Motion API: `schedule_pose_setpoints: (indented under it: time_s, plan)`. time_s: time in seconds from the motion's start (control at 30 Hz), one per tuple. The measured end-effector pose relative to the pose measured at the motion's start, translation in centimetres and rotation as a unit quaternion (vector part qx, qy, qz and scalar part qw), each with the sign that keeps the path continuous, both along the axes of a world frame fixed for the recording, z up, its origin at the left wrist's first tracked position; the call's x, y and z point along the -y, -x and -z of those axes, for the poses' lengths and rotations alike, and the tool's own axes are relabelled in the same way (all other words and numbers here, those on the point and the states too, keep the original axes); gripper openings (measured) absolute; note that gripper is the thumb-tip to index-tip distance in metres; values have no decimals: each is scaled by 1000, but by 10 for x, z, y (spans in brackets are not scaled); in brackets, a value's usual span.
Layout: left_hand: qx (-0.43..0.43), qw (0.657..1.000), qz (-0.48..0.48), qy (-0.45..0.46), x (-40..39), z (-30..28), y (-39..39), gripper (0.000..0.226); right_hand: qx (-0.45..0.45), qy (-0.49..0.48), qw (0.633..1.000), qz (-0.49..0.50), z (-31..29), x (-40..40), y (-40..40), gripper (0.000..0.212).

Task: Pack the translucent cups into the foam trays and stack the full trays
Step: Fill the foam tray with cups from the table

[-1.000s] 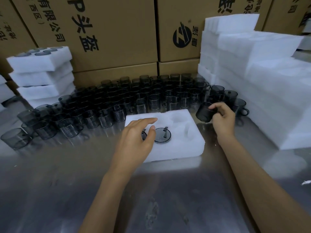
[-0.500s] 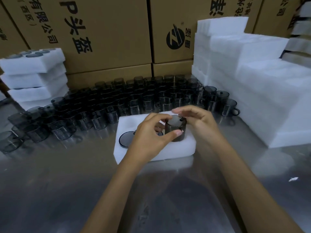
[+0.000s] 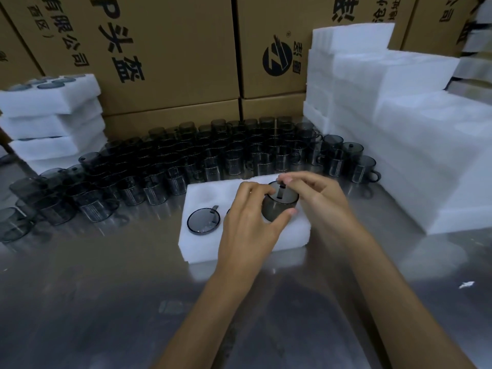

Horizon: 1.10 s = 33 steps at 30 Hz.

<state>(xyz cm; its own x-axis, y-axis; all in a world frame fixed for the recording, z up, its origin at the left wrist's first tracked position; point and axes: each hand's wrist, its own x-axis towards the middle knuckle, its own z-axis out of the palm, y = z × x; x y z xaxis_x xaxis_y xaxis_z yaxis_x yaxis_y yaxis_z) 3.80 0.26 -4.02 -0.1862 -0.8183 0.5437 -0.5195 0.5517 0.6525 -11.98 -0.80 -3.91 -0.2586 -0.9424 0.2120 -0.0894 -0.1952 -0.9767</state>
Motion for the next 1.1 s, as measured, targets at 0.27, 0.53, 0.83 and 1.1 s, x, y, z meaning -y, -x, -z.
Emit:
schedule_pose_setpoints:
  time_s: [0.27,0.53,0.83,1.1]
  plan:
    - [21,1000,6,-14,4,3,0,37,-75,15,997,7,5,3,4,7]
    - [92,996,-3,19,0,3,-10,44,-143,9,990,6,6,3,13,6]
    - [188,978,-10,85,-2,-5,-21,51,-177,-133,964,-147,-1,-6,34,58]
    - [243,967,-3,75,2,1,-26,55,-97,-158,964,-192,13,-2,35,90]
